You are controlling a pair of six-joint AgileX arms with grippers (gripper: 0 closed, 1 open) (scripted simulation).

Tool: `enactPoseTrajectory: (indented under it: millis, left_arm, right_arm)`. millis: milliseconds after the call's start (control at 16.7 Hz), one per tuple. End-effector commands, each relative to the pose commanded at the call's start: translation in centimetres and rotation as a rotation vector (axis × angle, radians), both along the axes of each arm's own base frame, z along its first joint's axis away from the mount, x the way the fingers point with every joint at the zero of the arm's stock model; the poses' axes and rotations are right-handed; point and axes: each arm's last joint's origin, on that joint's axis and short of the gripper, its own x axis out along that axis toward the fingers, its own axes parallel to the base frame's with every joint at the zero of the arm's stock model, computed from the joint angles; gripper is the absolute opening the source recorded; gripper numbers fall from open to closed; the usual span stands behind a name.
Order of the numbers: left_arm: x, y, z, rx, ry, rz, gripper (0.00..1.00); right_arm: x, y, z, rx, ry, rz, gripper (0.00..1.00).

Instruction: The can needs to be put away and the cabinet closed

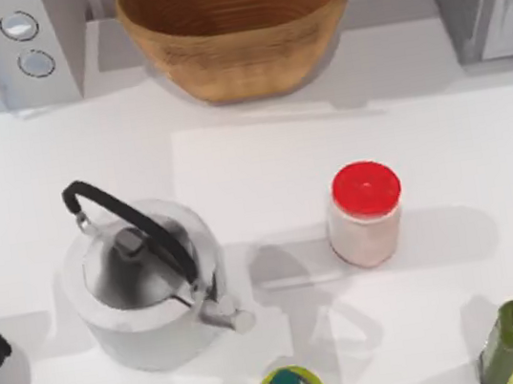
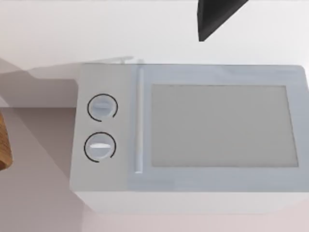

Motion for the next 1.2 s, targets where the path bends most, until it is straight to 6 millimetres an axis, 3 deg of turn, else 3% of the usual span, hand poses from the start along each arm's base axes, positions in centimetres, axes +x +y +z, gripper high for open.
enactPoseTrajectory:
  millis: [180,540,720,960,1200]
  left_arm:
    - [0.0,0.0,0.0,0.000,0.000,0.000,1.00]
    - [0.0,0.0,0.0,0.000,0.000,0.000,1.00]
    - [0.0,0.0,0.0,0.000,0.000,0.000,1.00]
    - [0.0,0.0,0.0,0.000,0.000,0.000,1.00]
    - [0.0,0.0,0.0,0.000,0.000,0.000,1.00]
  right_arm:
    - [-0.9,-2.0,-0.6,-0.018,-0.013,-0.018,1.00]
    - [-1.0,-2.1,-0.7,-0.018,-0.013,-0.019,1.00]
    - [-0.6,-3.3,0.1,-0.008,-0.009,-0.024,1.00]
    - [0.6,-7.0,3.8,0.002,-0.005,-0.048,1.00]
    - [1.4,-10.4,11.3,-0.010,-0.011,-0.085,1.00]
